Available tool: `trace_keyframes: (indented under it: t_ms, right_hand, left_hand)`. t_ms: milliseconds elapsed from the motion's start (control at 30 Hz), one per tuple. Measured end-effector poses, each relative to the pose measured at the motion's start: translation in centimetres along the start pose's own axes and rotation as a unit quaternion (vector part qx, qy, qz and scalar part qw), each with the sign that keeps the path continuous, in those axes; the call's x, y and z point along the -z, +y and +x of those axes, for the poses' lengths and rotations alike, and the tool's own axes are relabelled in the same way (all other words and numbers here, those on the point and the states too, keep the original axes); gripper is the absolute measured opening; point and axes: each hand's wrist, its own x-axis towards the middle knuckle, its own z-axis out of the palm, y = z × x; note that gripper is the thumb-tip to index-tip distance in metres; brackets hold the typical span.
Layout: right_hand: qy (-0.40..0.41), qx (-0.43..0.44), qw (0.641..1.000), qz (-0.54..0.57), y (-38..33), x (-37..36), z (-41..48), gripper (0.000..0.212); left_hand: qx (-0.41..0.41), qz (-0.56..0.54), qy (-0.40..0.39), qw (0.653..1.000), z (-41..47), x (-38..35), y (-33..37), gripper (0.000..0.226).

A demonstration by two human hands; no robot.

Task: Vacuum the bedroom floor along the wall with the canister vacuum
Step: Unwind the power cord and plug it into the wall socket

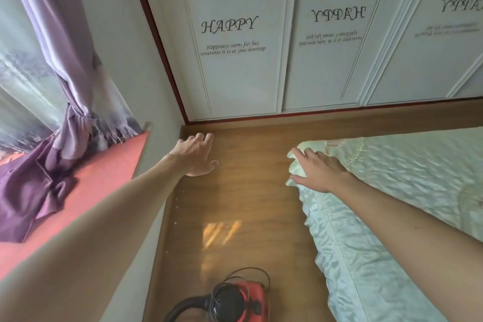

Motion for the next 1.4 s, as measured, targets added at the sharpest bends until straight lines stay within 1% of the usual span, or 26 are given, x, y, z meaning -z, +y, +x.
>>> trace_keyframes:
  t_ms: [200, 333, 467, 600, 733, 833, 900, 1033, 1167, 1400]
  right_hand:
    - [-0.066, -0.021, 0.997, 0.030, -0.7, -10.7, -0.2, 0.062]
    - [-0.128, -0.031, 0.989, 0.060, -2.1, -18.4, -0.5, 0.067]
    - [-0.174, -0.020, 0.981, 0.086, -4.7, -26.2, -1.2, 0.063]
    - [-0.225, -0.024, 0.967, 0.118, -7.6, -34.5, -2.2, 0.066]
    - [-0.266, -0.019, 0.955, 0.132, -10.5, -43.2, -3.9, 0.065]
    - [-0.306, -0.009, 0.940, 0.152, -12.6, -49.4, -5.7, 0.065]
    - [-0.324, -0.001, 0.935, 0.143, -13.9, -52.6, -6.7, 0.065]
    - [-0.350, -0.003, 0.925, 0.150, -16.3, -57.1, -7.7, 0.064]
    - [-0.358, -0.022, 0.916, 0.181, -18.4, -60.0, -7.4, 0.063]
    - [-0.320, -0.080, 0.904, 0.272, -20.3, -62.1, -5.4, 0.059]
  left_hand:
    - [-0.016, -0.010, -0.069, 0.997, 1.5, -11.0, 1.4, 0.071]
    - [-0.025, -0.016, -0.131, 0.991, 1.0, -19.4, 1.7, 0.071]
    - [-0.039, -0.024, -0.192, 0.980, -0.7, -27.7, 1.8, 0.066]
    - [-0.054, -0.037, -0.244, 0.968, -2.8, -35.9, 2.4, 0.073]
    - [-0.064, -0.051, -0.285, 0.955, -5.2, -44.5, 2.7, 0.068]
    - [-0.072, -0.053, -0.322, 0.943, -7.5, -50.4, 3.2, 0.068]
    - [-0.080, -0.053, -0.345, 0.934, -8.8, -53.7, 3.5, 0.069]
    - [-0.091, -0.057, -0.378, 0.920, -10.2, -58.5, 3.9, 0.072]
    - [-0.097, -0.054, -0.381, 0.918, -10.1, -61.6, 4.0, 0.071]
    - [-0.096, -0.043, -0.359, 0.927, -9.4, -64.4, 3.9, 0.072]
